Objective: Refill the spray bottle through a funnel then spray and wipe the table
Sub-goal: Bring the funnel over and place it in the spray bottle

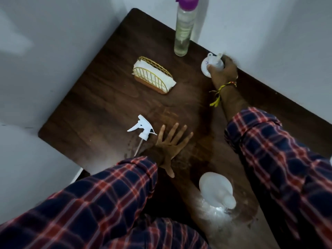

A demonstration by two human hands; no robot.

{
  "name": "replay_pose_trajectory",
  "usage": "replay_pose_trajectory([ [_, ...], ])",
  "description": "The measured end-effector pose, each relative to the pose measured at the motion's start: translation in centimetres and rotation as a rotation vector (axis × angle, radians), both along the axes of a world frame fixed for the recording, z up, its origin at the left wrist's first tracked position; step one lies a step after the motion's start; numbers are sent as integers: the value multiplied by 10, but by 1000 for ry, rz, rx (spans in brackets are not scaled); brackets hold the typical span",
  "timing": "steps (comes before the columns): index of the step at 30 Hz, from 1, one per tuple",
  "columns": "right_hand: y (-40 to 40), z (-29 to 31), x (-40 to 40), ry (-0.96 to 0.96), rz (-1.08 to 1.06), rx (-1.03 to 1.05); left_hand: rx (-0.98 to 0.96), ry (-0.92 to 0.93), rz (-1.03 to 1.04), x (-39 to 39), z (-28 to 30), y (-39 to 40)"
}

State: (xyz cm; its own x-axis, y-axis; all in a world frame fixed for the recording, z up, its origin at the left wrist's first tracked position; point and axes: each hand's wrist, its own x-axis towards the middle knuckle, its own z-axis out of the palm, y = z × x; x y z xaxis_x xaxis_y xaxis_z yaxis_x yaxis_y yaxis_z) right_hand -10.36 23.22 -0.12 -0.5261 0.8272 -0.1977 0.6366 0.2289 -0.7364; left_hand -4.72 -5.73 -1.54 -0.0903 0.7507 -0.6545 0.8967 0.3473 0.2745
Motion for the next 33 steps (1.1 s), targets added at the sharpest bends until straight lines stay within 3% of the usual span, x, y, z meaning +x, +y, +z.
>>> replay_pose_trajectory([
  [5,4,-9,-8,23,-54,42,-8,-43,5,-1,4,1],
  [9,-9,-3,4,221,-81,-113,-25,-26,11,0,4,1],
  [15,-34,62,71,454,-239,-314,-43,25,-1,1,6,2],
  [21,-92,128,175,352,-258,-274,-18,24,-16,0,11,-2],
  [25,-126,159,232,368,-383,-494,9,28,-7,2,15,-6],
  [29,-148,174,283,613,-509,-845,35,82,26,11,20,-11],
  [33,-163,182,316,646,-450,-909,62,148,93,28,22,-24],
])
